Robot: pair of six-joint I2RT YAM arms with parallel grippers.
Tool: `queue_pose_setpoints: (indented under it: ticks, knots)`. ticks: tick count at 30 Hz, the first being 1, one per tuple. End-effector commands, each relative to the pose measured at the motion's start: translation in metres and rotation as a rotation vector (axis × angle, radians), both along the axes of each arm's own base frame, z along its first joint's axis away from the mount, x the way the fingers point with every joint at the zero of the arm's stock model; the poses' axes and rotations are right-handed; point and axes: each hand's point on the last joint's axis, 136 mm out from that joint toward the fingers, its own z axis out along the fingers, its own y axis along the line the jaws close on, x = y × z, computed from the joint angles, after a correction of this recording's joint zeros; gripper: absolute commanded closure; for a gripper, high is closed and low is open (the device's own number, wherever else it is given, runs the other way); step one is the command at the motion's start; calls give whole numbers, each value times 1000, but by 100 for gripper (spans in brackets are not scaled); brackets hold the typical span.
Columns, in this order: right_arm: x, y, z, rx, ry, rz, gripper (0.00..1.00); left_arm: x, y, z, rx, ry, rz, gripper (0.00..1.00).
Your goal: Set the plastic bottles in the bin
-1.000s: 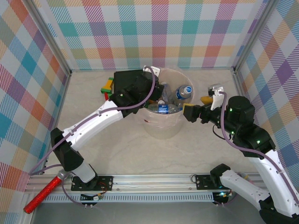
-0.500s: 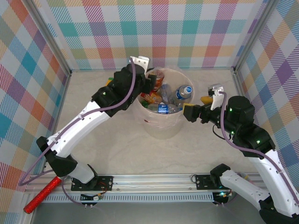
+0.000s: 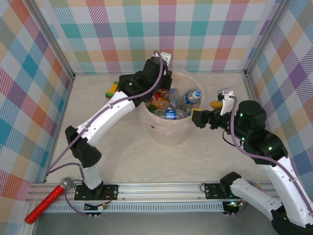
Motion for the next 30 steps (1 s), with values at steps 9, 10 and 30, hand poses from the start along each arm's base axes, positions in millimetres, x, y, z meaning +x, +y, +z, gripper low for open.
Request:
queue_pose_setpoints:
  ticks: [9, 10, 30]
  knots:
    - [0, 0, 3, 9, -6, -5, 1, -2, 7, -42, 13, 139, -9, 80]
    - [0, -1, 3, 10, -7, -8, 1, -5, 6, -40, 6, 143, -18, 79]
    - [35, -71, -37, -50, -35, -465, 1, -89, 177, 39, -296, -55, 349, 0]
